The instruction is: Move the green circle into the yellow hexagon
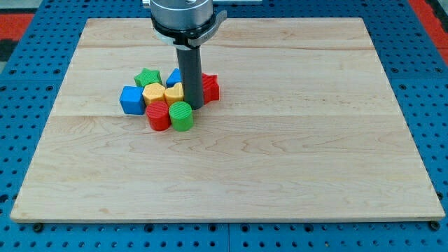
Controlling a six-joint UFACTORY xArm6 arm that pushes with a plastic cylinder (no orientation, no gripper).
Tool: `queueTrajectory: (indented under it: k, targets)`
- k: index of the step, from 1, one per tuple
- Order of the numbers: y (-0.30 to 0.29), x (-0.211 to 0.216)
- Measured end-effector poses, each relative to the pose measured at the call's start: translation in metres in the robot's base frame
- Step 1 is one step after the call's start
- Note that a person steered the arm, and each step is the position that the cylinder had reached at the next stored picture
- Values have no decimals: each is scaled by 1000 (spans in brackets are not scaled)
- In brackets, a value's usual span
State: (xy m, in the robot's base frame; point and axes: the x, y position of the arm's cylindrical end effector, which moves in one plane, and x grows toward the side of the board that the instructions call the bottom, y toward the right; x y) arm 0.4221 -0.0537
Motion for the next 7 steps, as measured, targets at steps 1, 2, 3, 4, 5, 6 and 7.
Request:
queueTrajectory:
  k: [1,2,3,4,5,6,7]
  targets:
    - [-1,0]
    - [17,2]
    - [44,14]
    - [44,41]
    - [37,61]
    - [18,52]
    - [-26,18]
